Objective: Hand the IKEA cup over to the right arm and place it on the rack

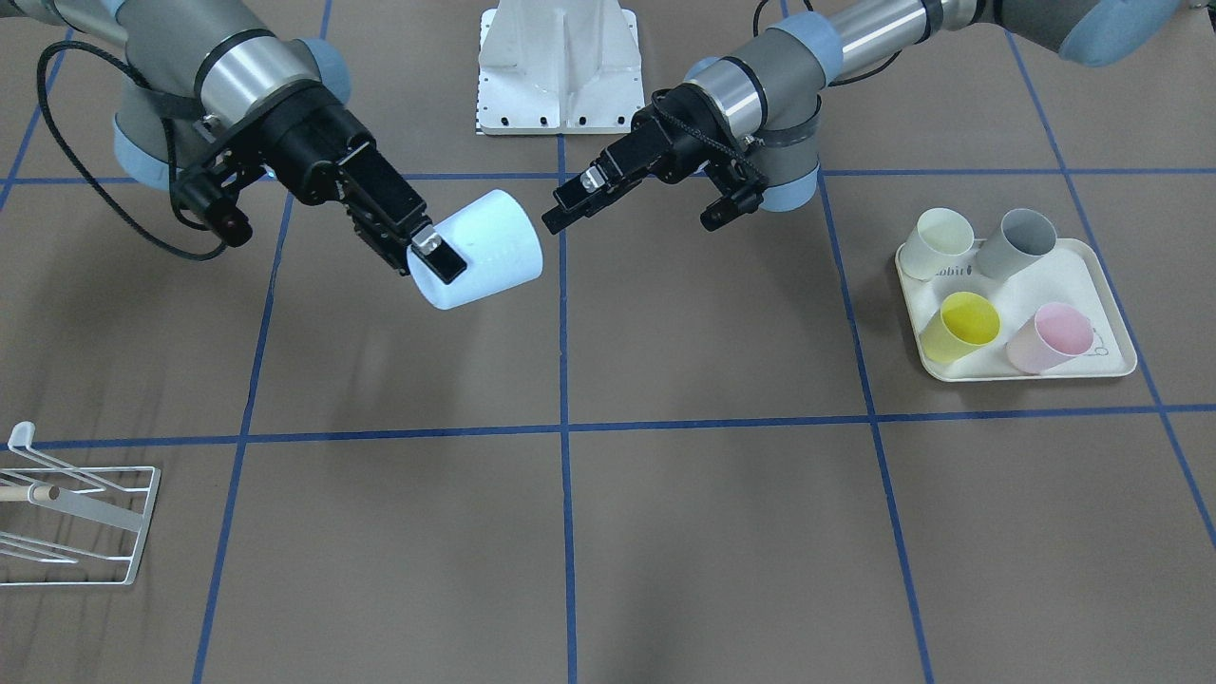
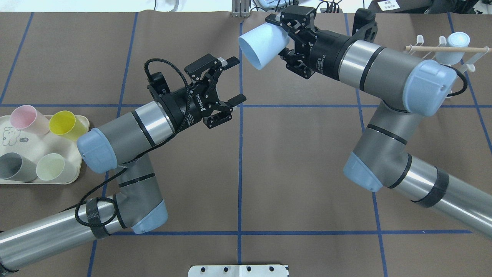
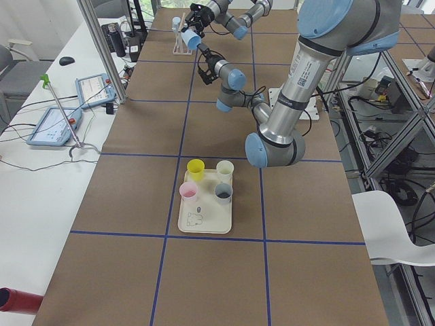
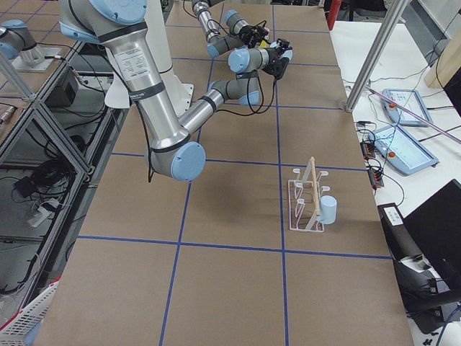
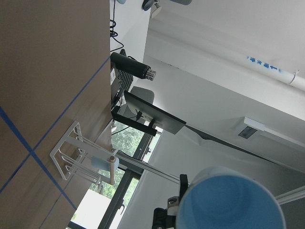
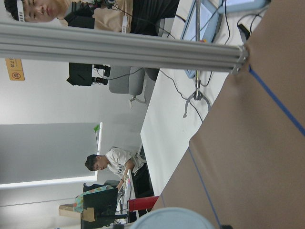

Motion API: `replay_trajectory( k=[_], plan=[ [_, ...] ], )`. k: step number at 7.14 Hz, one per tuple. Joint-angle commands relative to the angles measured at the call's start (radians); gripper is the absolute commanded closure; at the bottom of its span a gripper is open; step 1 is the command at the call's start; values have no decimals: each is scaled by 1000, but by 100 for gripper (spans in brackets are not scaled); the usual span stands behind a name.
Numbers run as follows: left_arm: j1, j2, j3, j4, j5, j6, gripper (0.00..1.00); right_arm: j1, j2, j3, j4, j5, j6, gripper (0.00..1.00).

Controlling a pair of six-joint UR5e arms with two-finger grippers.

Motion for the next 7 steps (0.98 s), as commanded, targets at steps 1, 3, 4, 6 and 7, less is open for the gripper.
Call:
replay_trajectory(
  k=[1, 3, 4, 6, 7],
  plan=[
    [-22, 2, 6, 9, 2, 7, 0, 107, -83, 2, -9, 7, -148, 100],
    [-33, 0, -23, 143, -47, 217, 0, 173, -227, 13, -11, 5, -388, 100],
    [-36, 0, -38, 215, -68, 249, 0, 211, -293, 14, -11, -1, -474, 100],
    [-38, 2, -83, 355, -73, 358, 0, 322, -431, 16, -12, -5, -645, 100],
    [-38, 0, -124, 459, -79, 389, 0, 354, -485, 13, -12, -31, -742, 100]
  ],
)
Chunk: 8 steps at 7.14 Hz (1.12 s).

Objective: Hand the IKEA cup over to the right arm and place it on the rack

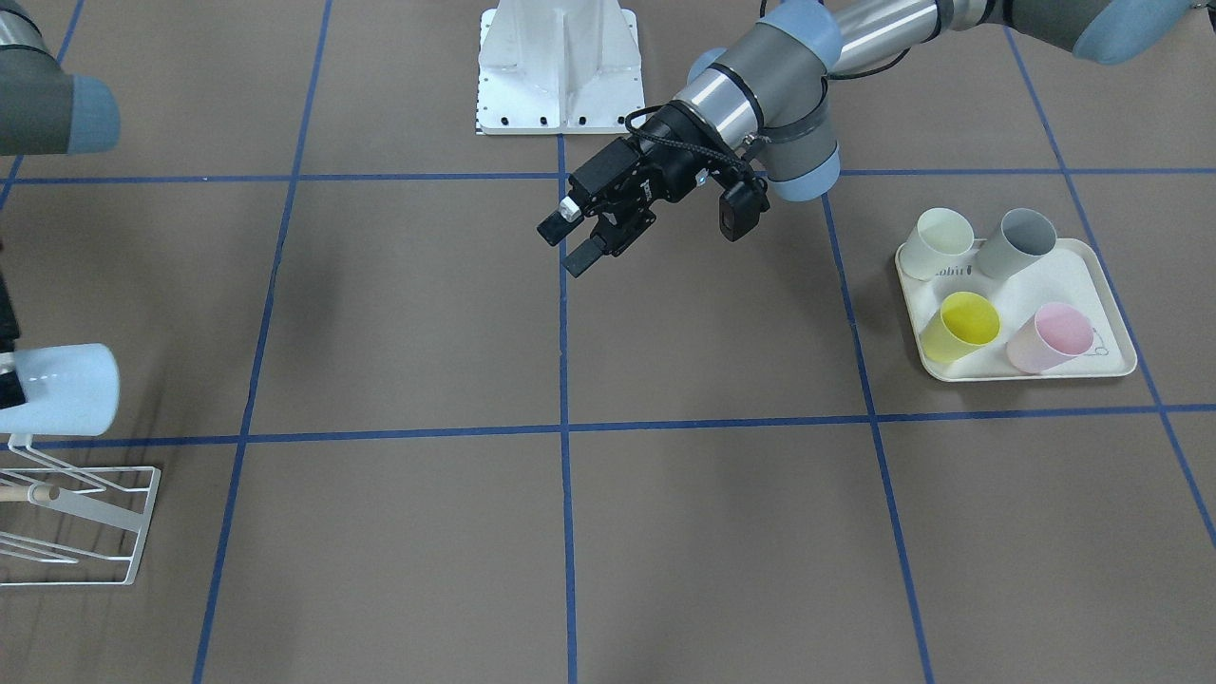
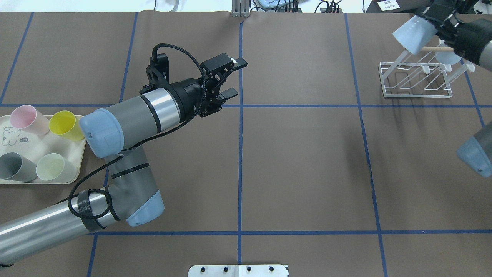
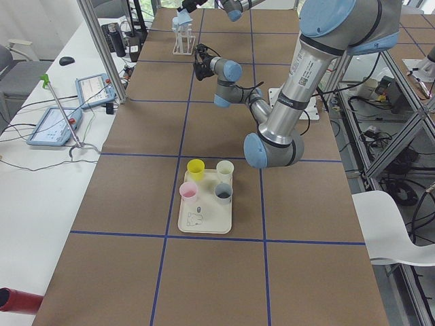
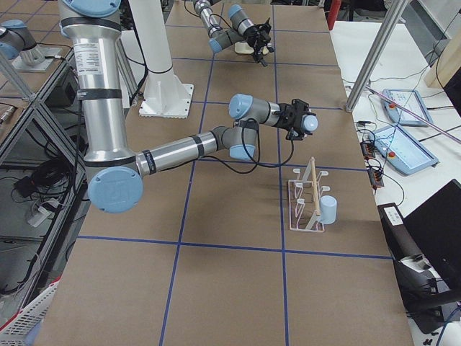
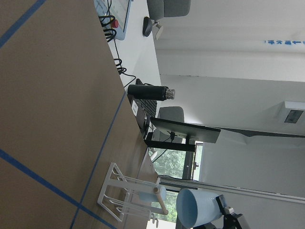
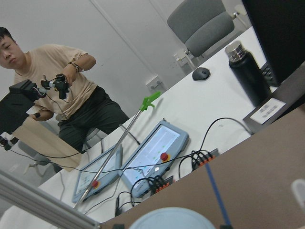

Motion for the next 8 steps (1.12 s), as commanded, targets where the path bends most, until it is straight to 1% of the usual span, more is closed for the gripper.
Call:
replay_trajectory(
  k=[1, 2, 3, 4, 5, 6, 8],
  plan=[
    [-1, -1, -83, 210, -21, 109, 0, 55, -113, -9, 0, -75, -176, 100],
    [-1, 1, -112, 285, -24, 142, 0, 55, -174, -9, -2, -121, -301, 100],
    [-1, 1, -114, 292, -22, 144, 0, 56, -202, -12, -2, -158, -387, 100],
    [-1, 2, -113, 294, -22, 144, 0, 55, -204, -38, -3, -188, -414, 100],
    [-1, 2, -110, 294, -22, 144, 0, 53, -192, -96, 0, -215, -417, 100],
    [-1, 2, -111, 294, -22, 144, 0, 53, -169, -126, 0, -218, -417, 100],
    [1, 4, -105, 294, -22, 145, 0, 53, -144, -138, -2, -218, -424, 100]
  ],
)
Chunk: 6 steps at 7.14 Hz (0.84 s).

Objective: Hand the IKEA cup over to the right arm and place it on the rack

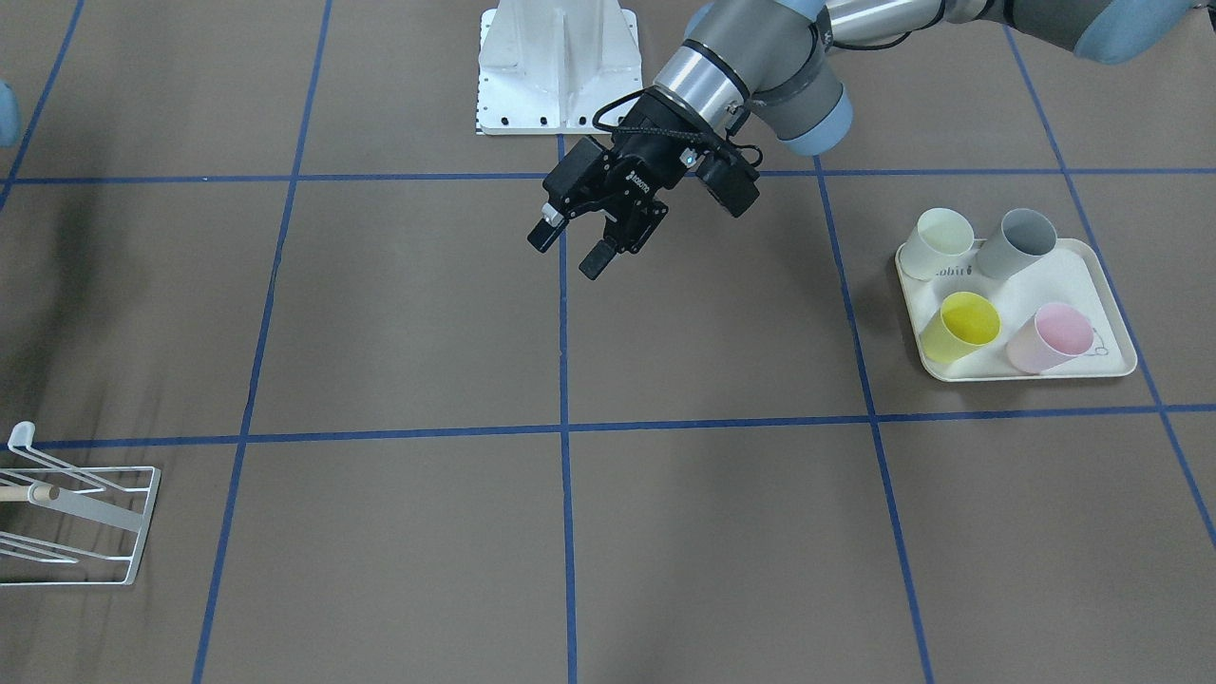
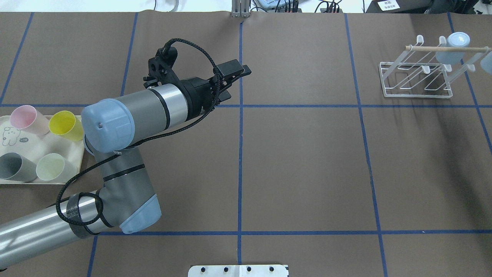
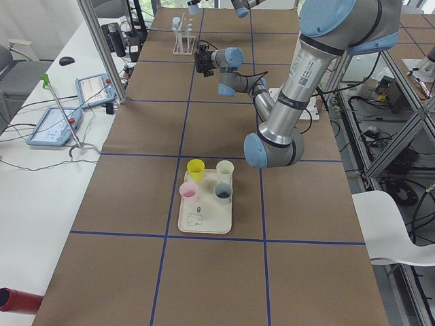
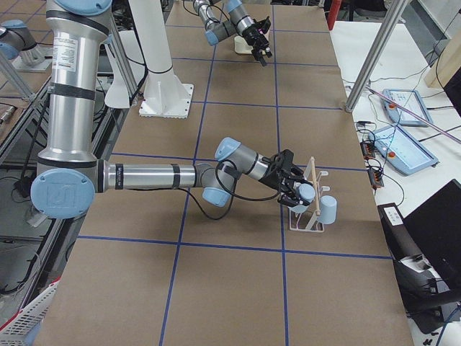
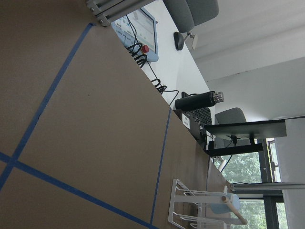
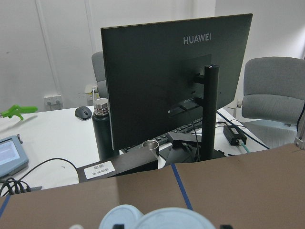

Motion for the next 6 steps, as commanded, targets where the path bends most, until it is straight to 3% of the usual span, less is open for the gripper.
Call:
replay_trajectory(
  k=[1, 6],
  plan=[
    [-1, 1, 5, 0, 0, 1, 0, -2, 15, -10, -2, 0, -1, 100],
    [-1, 1, 5, 0, 0, 1, 0, -25, 50, -64, 3, 0, -1, 100]
  ],
)
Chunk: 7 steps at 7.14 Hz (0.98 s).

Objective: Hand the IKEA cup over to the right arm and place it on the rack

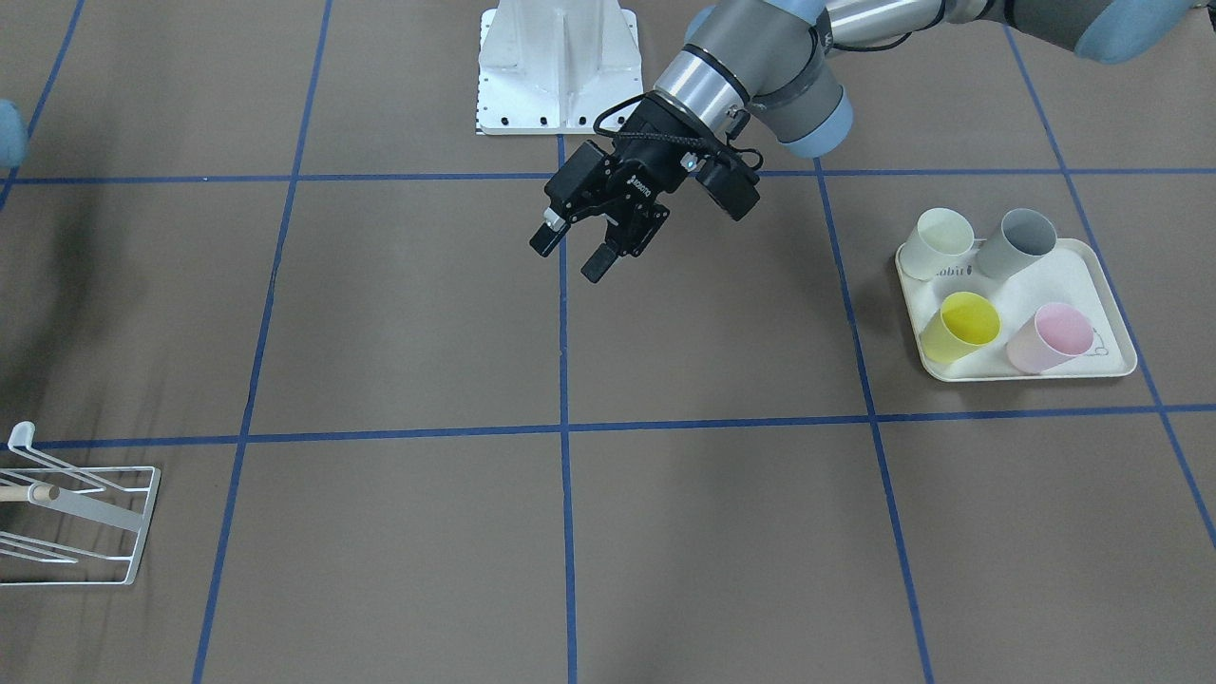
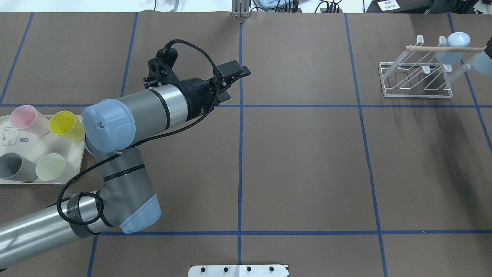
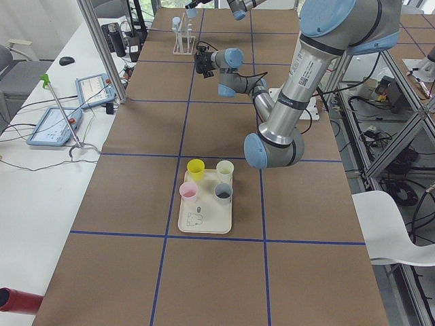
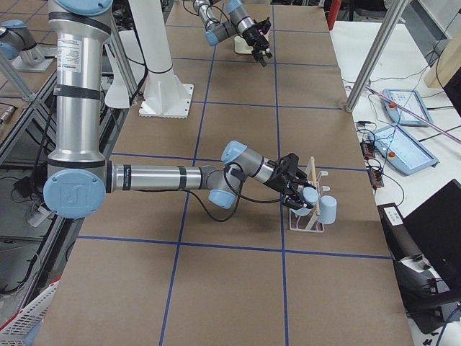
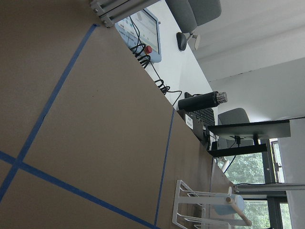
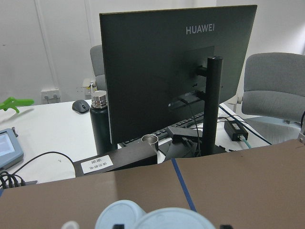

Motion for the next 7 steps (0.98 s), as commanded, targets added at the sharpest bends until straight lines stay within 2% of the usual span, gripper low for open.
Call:
replay_trajectory(
  k=[1, 7],
  plan=[
    [0, 0, -1, 0, 0, 0, 0, -17, 11, 0, 0, -3, 3, 100],
    [3, 0, -2, 0, 2, 0, 0, -37, 32, -54, 6, -4, 0, 100]
  ],
)
